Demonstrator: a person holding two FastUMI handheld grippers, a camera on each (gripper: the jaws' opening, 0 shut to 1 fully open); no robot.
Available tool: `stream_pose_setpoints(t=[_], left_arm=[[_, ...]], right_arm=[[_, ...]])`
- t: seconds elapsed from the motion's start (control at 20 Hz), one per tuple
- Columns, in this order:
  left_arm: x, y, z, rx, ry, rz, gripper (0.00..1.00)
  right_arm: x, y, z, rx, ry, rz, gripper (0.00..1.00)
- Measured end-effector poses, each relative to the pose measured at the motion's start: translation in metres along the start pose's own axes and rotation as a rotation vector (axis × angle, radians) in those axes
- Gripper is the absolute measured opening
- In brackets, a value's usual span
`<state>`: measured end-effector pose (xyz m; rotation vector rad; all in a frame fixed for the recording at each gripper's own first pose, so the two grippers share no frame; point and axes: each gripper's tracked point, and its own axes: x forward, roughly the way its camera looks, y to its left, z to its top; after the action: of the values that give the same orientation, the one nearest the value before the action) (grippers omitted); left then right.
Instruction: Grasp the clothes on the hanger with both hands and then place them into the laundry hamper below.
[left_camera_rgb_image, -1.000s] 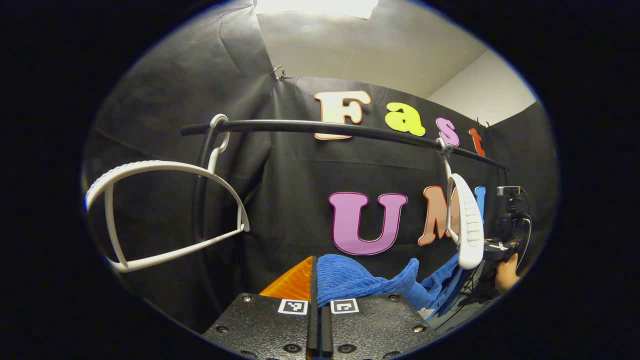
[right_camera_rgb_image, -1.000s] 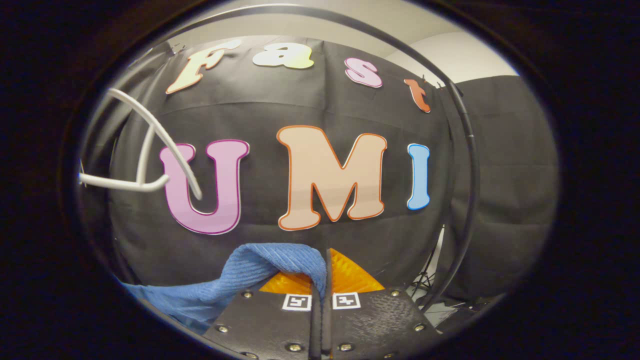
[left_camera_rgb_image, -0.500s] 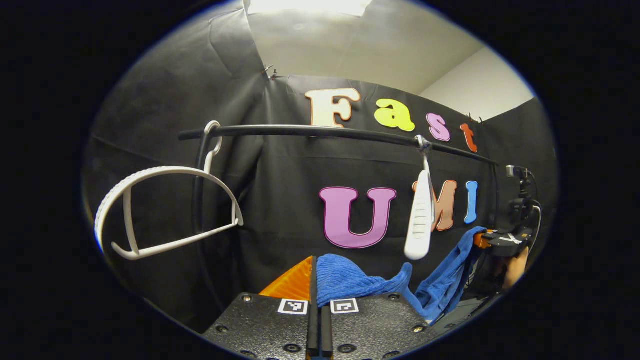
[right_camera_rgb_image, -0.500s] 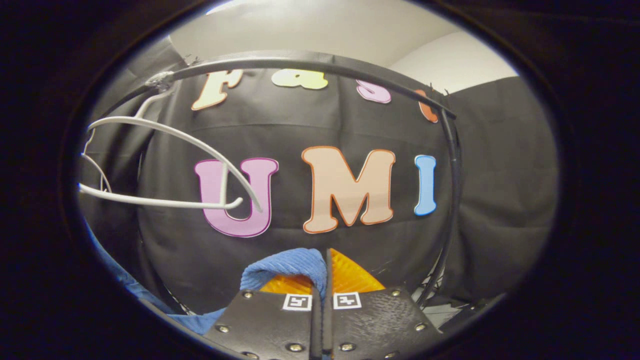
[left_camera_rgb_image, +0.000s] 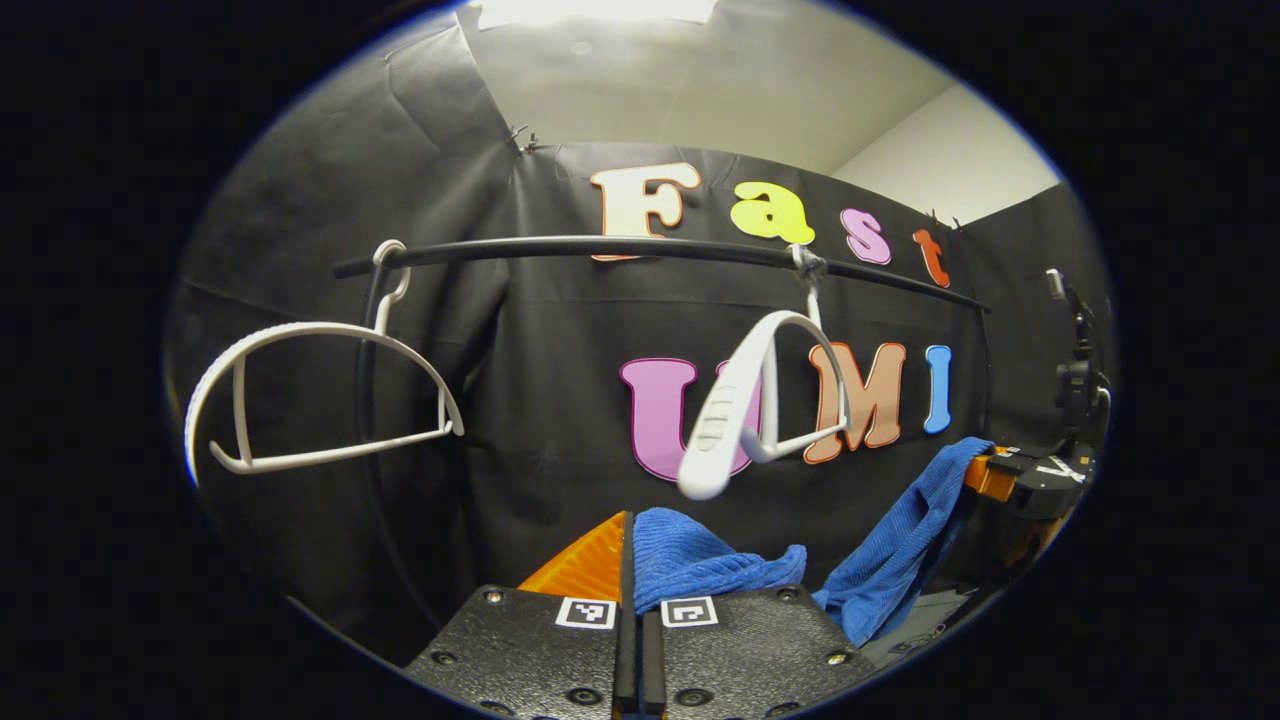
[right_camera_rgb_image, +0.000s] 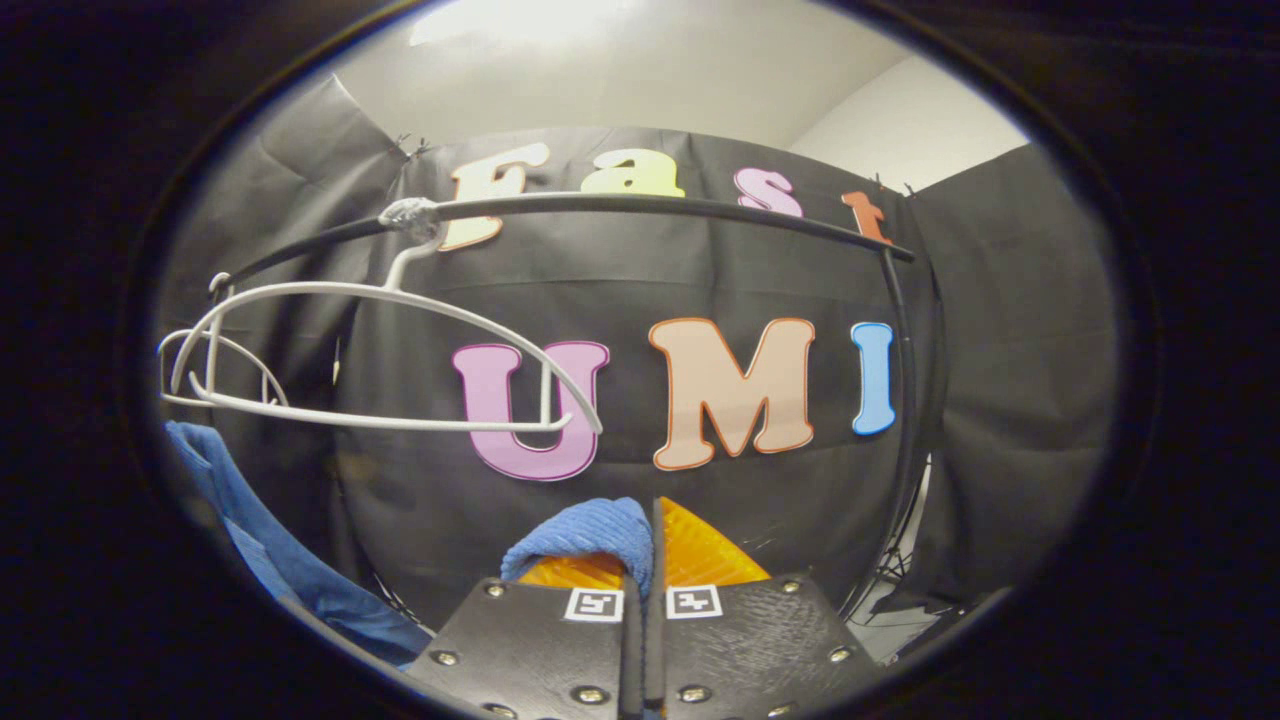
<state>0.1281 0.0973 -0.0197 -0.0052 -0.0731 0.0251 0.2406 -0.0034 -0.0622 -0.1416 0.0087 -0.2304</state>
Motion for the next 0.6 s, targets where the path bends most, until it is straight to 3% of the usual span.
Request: stream_pose_setpoints(t=[0.15,0.45,0.6], left_arm=[[-0.002,-0.019,-0.001,-0.017,-0.010,-0.026,0.04],[-0.004,-0.035,0.000,-0.030,-0.044,0.023,0.02],[-0.006,-0.055,-0.005,-0.072,-0.069,0.005,0.02]], right_arm=[[-0.014,0.008,0.001,0.037,0.004,0.027,0.01],[-0.042,0.016,0.007,0.109,-0.003,0.064,0.01],[-0.055,0.019,0.008,0.166,-0.008,0.108,0.00]])
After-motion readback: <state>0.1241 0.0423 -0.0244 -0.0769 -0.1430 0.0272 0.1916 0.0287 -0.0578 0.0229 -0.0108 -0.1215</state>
